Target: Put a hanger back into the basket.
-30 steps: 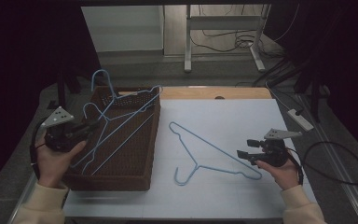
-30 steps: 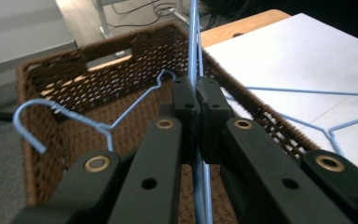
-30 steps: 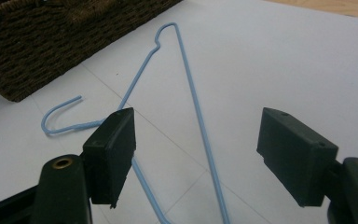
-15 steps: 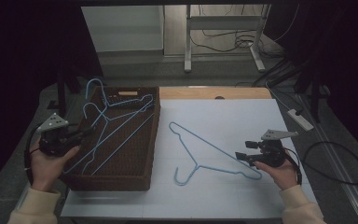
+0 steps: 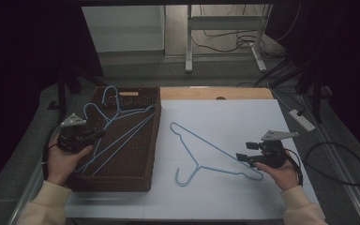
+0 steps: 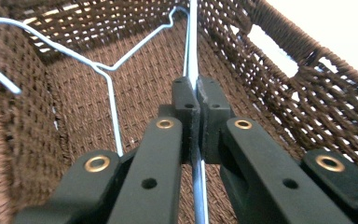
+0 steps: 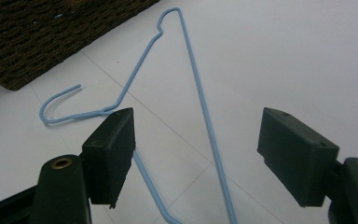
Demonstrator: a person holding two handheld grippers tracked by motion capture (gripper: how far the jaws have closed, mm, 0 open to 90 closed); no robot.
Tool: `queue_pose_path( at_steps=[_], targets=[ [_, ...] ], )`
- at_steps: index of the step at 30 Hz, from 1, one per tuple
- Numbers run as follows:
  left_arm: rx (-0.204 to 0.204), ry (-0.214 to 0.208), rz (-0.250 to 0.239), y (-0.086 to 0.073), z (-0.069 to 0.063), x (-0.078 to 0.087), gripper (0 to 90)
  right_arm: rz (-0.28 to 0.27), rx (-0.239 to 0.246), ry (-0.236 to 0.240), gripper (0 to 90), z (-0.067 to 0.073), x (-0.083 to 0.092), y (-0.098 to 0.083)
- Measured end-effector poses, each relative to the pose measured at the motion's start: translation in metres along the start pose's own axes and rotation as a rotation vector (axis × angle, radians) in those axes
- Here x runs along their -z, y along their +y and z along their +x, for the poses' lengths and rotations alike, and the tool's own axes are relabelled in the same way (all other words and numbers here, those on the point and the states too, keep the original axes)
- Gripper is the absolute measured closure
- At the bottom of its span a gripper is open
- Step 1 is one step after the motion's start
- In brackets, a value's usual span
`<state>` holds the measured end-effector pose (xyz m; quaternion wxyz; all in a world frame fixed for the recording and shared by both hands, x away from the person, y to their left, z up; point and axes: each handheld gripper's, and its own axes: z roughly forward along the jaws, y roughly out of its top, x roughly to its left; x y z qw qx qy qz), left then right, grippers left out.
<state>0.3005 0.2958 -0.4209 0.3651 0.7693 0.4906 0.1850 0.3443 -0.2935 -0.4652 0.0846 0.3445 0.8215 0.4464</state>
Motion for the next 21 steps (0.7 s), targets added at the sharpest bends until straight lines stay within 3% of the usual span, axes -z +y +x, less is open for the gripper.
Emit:
queue_pose_path(
  at_steps=[6, 14, 18, 21],
  targets=[
    [0.025, 0.006, 0.022, -0.001, 0.004, -0.011, 87.9, 0.001, -0.001, 0.001, 28.3, 0.0, 0.0, 0.0],
    [0.031, 0.046, 0.127, -0.006, 0.013, -0.022, 87.7, 0.002, -0.001, 0.001, 28.3, 0.0, -0.001, 0.0],
    [0.052, 0.05, 0.21, -0.011, 0.019, -0.031, 87.5, 0.004, 0.0, 0.0, 28.2, 0.0, -0.001, 0.0],
    [0.055, 0.067, 0.234, -0.013, 0.02, -0.035, 87.4, 0.004, 0.001, 0.002, 28.1, 0.001, -0.001, 0.0]
  ],
)
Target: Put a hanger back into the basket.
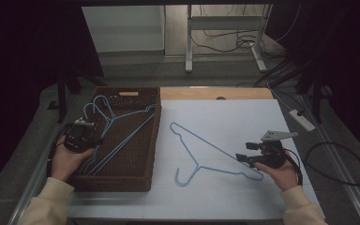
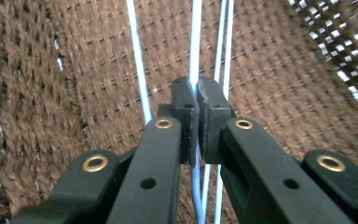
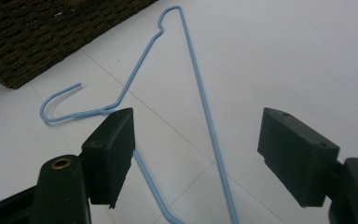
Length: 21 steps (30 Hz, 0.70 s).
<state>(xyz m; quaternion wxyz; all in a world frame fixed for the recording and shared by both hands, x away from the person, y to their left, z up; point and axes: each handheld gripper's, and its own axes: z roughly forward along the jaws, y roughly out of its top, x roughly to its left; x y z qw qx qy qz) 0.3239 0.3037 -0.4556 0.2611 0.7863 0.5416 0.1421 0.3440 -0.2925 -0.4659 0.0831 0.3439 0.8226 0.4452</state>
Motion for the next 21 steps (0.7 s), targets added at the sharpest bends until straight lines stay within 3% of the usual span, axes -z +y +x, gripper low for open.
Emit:
queue_pose_path(
  at_steps=[4, 6, 11, 17, 19, 21],
  targets=[
    [-0.006, 0.029, 0.022, 0.0, -0.001, -0.003, 87.0, 0.001, 0.0, 0.001, 27.9, 0.0, 0.0, 0.0],
    [-0.008, 0.049, 0.01, 0.001, -0.001, -0.002, 84.1, 0.003, 0.001, 0.001, 27.8, 0.0, 0.0, 0.0],
    [-0.019, 0.09, -0.079, 0.003, -0.006, 0.011, 56.0, 0.005, -0.004, 0.001, 27.7, 0.0, 0.0, -0.001],
    [-0.055, 0.028, -0.232, 0.006, -0.023, 0.035, 43.1, 0.006, -0.002, -0.001, 27.5, -0.001, 0.0, -0.001],
    [-0.062, 0.009, -0.252, 0.006, -0.026, 0.039, 41.2, 0.004, -0.001, -0.001, 27.5, 0.0, 0.0, -0.001],
    [-0.086, -0.041, -0.312, 0.006, -0.037, 0.048, 40.4, 0.005, -0.001, -0.002, 27.4, 0.0, 0.001, -0.001]
  ],
)
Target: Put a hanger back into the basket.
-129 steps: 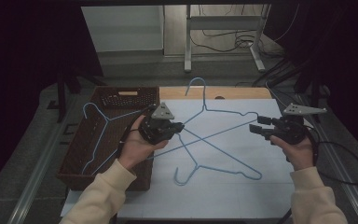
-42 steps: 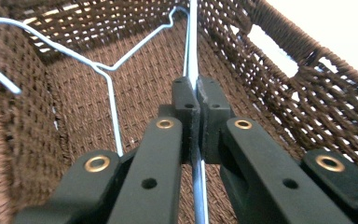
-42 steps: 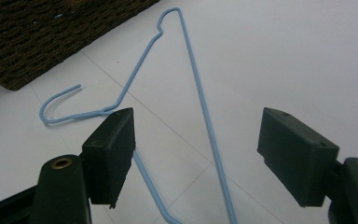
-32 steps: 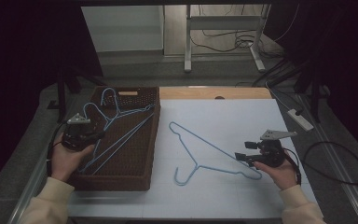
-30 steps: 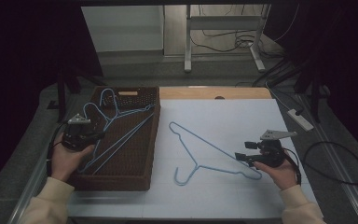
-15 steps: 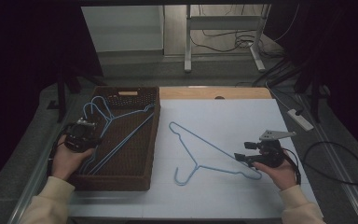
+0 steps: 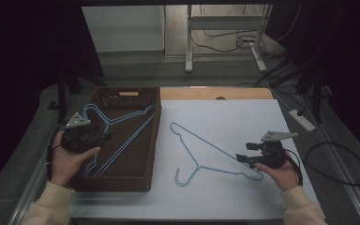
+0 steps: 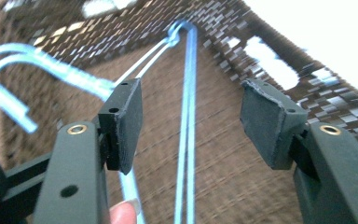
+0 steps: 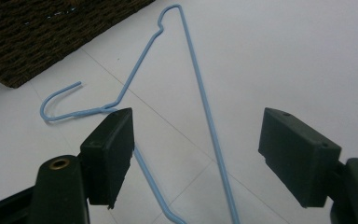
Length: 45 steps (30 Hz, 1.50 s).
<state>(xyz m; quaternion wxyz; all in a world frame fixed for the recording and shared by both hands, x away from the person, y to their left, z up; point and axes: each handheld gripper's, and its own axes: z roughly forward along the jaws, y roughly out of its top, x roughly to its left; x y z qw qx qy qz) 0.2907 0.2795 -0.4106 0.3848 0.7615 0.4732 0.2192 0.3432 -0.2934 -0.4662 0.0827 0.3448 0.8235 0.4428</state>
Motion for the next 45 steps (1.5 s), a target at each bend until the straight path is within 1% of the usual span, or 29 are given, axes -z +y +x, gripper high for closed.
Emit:
queue_pose_path(
  at_steps=[1, 2, 3, 4, 5, 6, 7, 8, 9, 11, 12, 13, 15, 17, 18, 21, 23, 25, 27, 29, 31, 36, 42, 45],
  targets=[
    [0.0, 0.0, 0.0, 0.0, 0.0, 0.0, 40.1, 0.0, 0.0, 0.0, 27.4, 0.0, 0.0, 0.0],
    [-0.003, -0.015, -0.018, 0.001, -0.004, 0.002, 40.1, -0.002, 0.0, -0.001, 27.4, 0.0, 0.0, 0.0],
    [-0.009, -0.03, -0.034, 0.001, -0.008, 0.003, 39.8, -0.015, 0.0, -0.016, 27.6, 0.001, 0.003, -0.001],
    [-0.024, -0.051, -0.056, 0.001, -0.016, 0.004, 39.7, -0.022, 0.0, -0.019, 27.6, 0.001, 0.004, -0.001],
    [-0.037, -0.061, -0.075, 0.0, -0.022, 0.005, 39.6, -0.027, 0.001, -0.022, 27.6, 0.001, 0.005, -0.001],
    [-0.037, -0.061, -0.075, 0.0, -0.022, 0.005, 39.6, -0.027, 0.001, -0.022, 27.6, 0.001, 0.005, -0.001],
    [-0.054, -0.077, -0.104, -0.001, -0.029, 0.006, 39.7, -0.034, 0.006, -0.025, 27.6, 0.003, 0.008, -0.002],
    [-0.054, -0.077, -0.104, -0.001, -0.029, 0.006, 39.7, -0.034, 0.006, -0.025, 27.6, 0.003, 0.008, -0.002],
    [-0.061, -0.09, -0.122, -0.001, -0.034, 0.006, 39.6, -0.035, 0.023, -0.039, 27.6, 0.007, 0.01, -0.002],
    [-0.071, -0.124, -0.141, -0.003, -0.044, 0.005, 39.6, -0.042, 0.031, -0.037, 27.6, 0.011, 0.011, -0.003],
    [-0.072, -0.134, -0.144, -0.003, -0.048, 0.004, 39.6, -0.043, 0.034, -0.037, 27.7, 0.013, 0.012, -0.003],
    [-0.072, -0.134, -0.144, -0.003, -0.048, 0.004, 39.5, -0.043, 0.034, -0.037, 27.7, 0.013, 0.012, -0.003],
    [-0.076, -0.175, -0.139, -0.006, -0.057, 0.001, 39.3, -0.053, 0.043, -0.036, 27.8, 0.018, 0.013, -0.005],
    [-0.072, -0.201, -0.125, -0.008, -0.061, -0.003, 38.9, -0.059, 0.045, -0.039, 28.1, 0.02, 0.014, -0.006],
    [-0.07, -0.208, -0.119, -0.009, -0.063, -0.005, 38.8, -0.061, 0.05, -0.045, 28.3, 0.021, 0.014, -0.007],
    [-0.062, -0.223, -0.106, -0.012, -0.066, -0.01, 38.8, -0.063, 0.06, -0.053, 28.3, 0.025, 0.013, -0.009],
    [-0.06, -0.229, -0.101, -0.014, -0.067, -0.012, 38.8, -0.062, 0.06, -0.048, 28.3, 0.026, 0.012, -0.01],
    [-0.057, -0.234, -0.104, -0.014, -0.068, -0.013, 38.8, -0.061, 0.06, -0.046, 28.3, 0.027, 0.012, -0.011],
    [-0.044, -0.25, -0.11, -0.015, -0.068, -0.013, 38.9, -0.06, 0.061, -0.042, 28.3, 0.028, 0.011, -0.012],
    [-0.041, -0.254, -0.115, -0.015, -0.069, -0.013, 39.1, -0.06, 0.062, -0.042, 28.3, 0.028, 0.011, -0.012],
    [-0.039, -0.262, -0.118, -0.015, -0.069, -0.013, 39.1, -0.07, 0.063, -0.051, 30.2, 0.029, 0.011, -0.012],
    [-0.044, -0.26, -0.128, -0.016, -0.07, -0.012, 39.4, -0.082, 0.056, -0.064, 30.2, 0.029, 0.014, -0.012],
    [-0.046, -0.26, -0.129, -0.017, -0.071, -0.013, 39.5, -0.075, 0.066, -0.061, 30.0, 0.03, 0.013, -0.012],
    [-0.05, -0.264, -0.128, -0.017, -0.073, -0.013, 39.5, -0.062, 0.075, -0.061, 29.9, 0.031, 0.012, -0.011]
  ],
)
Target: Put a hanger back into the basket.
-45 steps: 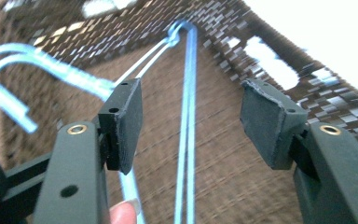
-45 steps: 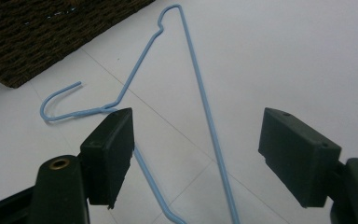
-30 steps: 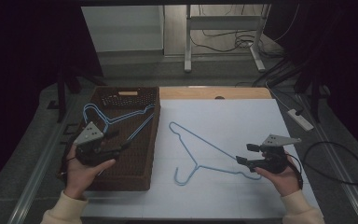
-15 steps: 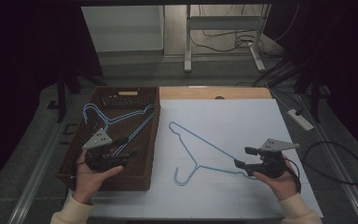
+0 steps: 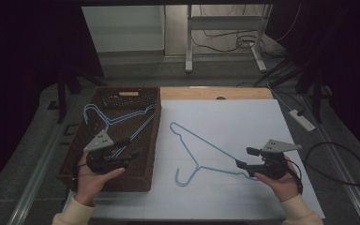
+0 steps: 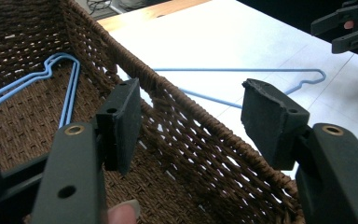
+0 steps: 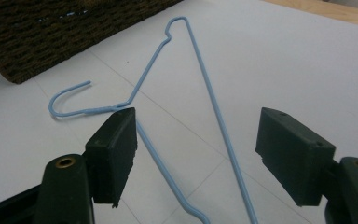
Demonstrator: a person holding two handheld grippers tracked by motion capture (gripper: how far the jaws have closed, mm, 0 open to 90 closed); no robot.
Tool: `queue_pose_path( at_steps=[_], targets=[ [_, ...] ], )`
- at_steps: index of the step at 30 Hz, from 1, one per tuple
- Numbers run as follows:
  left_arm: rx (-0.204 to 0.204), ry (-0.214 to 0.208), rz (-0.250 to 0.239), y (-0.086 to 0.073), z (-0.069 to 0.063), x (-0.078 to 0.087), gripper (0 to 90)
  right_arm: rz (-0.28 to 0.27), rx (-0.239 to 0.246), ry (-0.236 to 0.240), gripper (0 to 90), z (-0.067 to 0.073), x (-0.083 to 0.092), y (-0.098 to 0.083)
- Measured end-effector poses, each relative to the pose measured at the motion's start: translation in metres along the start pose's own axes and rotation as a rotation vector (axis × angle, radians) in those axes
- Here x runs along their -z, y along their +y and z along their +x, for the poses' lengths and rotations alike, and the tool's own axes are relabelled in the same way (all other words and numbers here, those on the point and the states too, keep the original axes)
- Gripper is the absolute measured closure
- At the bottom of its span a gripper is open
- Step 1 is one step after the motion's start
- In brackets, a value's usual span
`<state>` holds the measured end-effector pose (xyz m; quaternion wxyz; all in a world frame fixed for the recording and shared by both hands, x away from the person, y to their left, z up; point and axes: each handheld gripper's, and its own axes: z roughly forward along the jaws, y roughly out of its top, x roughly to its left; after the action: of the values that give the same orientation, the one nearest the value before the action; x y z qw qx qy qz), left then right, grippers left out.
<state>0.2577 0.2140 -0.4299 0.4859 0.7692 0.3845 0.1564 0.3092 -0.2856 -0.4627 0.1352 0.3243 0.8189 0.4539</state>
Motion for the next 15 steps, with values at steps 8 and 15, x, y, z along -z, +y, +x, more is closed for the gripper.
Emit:
queue_pose_path(
  at_steps=[8, 15],
  targets=[
    [-0.006, -0.003, 0.01, -0.001, -0.002, -0.002, 39.5, 0.065, 0.039, 0.012, 28.9, 0.006, -0.008, 0.0],
    [-0.007, -0.007, 0.017, -0.001, -0.003, -0.003, 39.5, 0.108, 0.076, 0.009, 27.6, 0.013, -0.014, 0.002]
  ],
)
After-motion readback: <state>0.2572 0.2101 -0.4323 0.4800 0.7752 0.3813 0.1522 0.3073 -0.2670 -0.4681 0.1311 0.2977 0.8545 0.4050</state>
